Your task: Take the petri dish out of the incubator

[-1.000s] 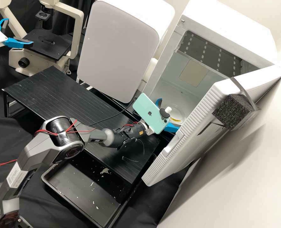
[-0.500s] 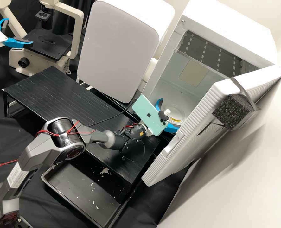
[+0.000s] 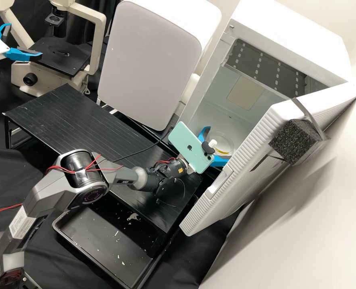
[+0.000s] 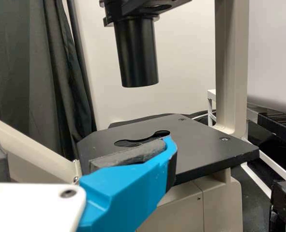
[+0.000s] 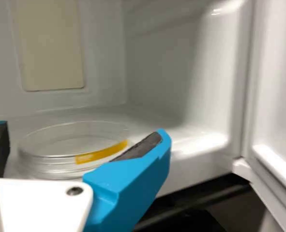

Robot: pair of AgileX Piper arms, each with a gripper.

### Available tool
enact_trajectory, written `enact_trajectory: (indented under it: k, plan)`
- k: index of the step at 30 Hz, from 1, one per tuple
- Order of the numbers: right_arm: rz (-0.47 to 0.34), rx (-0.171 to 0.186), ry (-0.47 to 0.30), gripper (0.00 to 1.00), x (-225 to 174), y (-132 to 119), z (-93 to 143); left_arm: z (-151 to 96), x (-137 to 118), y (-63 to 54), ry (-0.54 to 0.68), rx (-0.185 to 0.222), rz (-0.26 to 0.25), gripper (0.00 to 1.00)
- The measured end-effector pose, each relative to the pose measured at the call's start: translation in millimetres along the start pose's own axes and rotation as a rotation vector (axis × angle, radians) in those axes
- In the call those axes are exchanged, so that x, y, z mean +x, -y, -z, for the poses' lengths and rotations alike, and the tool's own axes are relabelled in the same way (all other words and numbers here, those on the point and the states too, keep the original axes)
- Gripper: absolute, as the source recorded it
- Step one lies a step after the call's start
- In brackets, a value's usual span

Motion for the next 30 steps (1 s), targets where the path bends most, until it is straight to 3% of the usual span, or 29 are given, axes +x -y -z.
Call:
enact_trajectory:
  k: [2,10,15,30]
  plan:
    - [0.013,-0.021,-0.009,0.0,0.3,0.8,1.1,0.0,0.0,0.0,0.0,0.0,0.0,1.0]
    - [0.027,-0.025,-0.017,0.0,0.4,1.8,2.0,0.0,0.0,0.0,0.0,0.0,0.0,1.0]
    - [0.026,-0.003,-0.022,0.0,-0.2,0.3,4.4,0.0,0.0,0.0,0.0,0.0,0.0,1.0]
    - [0.036,-0.006,-0.031,0.0,-0.7,0.3,6.3,0.0,0.0,0.0,0.0,0.0,0.0,1.0]
